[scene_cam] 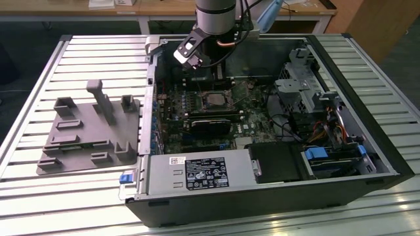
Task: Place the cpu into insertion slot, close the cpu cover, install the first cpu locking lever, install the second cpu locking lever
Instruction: 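Close the cpu cover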
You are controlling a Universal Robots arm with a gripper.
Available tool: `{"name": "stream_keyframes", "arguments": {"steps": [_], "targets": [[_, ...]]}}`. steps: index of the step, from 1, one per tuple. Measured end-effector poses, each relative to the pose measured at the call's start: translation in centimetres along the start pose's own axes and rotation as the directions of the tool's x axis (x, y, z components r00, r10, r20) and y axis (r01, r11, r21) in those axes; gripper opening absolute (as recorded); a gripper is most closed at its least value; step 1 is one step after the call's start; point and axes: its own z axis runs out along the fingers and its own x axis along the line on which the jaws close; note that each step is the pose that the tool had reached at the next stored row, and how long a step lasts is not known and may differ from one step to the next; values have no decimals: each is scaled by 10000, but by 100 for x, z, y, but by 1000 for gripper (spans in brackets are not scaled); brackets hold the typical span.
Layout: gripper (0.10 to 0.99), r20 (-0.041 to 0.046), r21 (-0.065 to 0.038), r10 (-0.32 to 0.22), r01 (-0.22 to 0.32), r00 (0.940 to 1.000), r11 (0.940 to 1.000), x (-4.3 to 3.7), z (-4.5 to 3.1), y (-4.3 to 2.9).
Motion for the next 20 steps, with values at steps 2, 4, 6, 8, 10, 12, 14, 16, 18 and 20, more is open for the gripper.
{"name": "stream_keyframes", "arguments": {"steps": [2,4,6,8,10,12,14,16,18,20], "targets": [[106,0,0,0,0,10000,10000,0,-1,0],[106,0,-1,0,0,10000,10000,0,-1,0],[106,0,0,0,0,10000,10000,0,-1,0],[106,-1,0,0,0,10000,10000,0,-2,0],[106,5,3,-1,1,10000,10000,0,-7,0],[106,3,1,0,0,10000,10000,0,-33,3],[106,1,0,0,0,10000,10000,1,-72,7],[106,1,1,0,0,10000,10000,2,-103,10],[106,0,0,0,0,10000,10000,3,-122,12],[106,-1,-1,0,0,10000,10000,3,-126,13]]}}
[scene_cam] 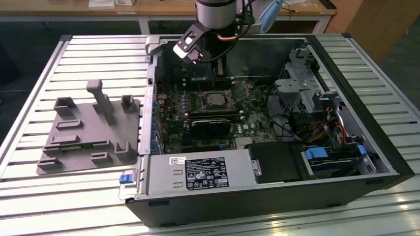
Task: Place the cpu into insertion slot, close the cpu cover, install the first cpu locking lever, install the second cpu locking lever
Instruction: 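Close the cpu cover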
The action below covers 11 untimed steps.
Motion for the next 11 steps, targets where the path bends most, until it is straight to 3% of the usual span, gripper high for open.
{"name": "stream_keyframes", "arguments": {"steps": [5,11], "targets": [[106,1,7,0,0,10000,10000,1,3,36],[106,3,45,1,-1,10000,10000,6,17,177]]}}
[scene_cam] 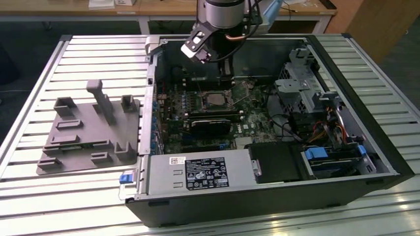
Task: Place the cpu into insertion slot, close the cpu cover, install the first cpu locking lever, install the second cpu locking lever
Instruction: 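Close the cpu cover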
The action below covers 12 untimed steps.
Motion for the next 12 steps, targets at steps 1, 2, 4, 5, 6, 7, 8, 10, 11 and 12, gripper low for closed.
{"name": "stream_keyframes", "arguments": {"steps": [1,2,4,5,6,7,8,10,11,12], "targets": [[106,0,8,1,-1,10000,10000,1,3,29],[106,0,19,0,0,10000,10000,2,6,63],[106,0,40,1,-1,10000,10000,4,13,129],[106,1,52,1,-1,10000,10000,5,16,164],[106,1,65,0,0,10000,10000,6,20,198],[106,1,79,2,-2,10000,10000,7,23,232],[106,1,92,2,-2,10000,10000,8,27,268],[106,4,123,3,-3,10000,9999,11,34,344],[106,5,138,2,-2,10000,9999,12,37,378],[106,7,156,2,-2,10000,9999,14,40,416]]}}
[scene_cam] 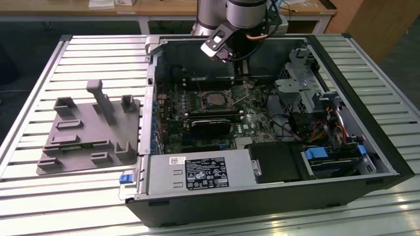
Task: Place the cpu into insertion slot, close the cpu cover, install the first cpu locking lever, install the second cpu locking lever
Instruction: 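Close the cpu cover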
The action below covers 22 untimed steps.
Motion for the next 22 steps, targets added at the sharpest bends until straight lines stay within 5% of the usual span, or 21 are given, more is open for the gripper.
{"name": "stream_keyframes", "arguments": {"steps": [15,22], "targets": [[106,13,319,6,-6,10000,9995,16,48,492],[106,22,499,8,-9,10000,9988,17,132,573]]}}
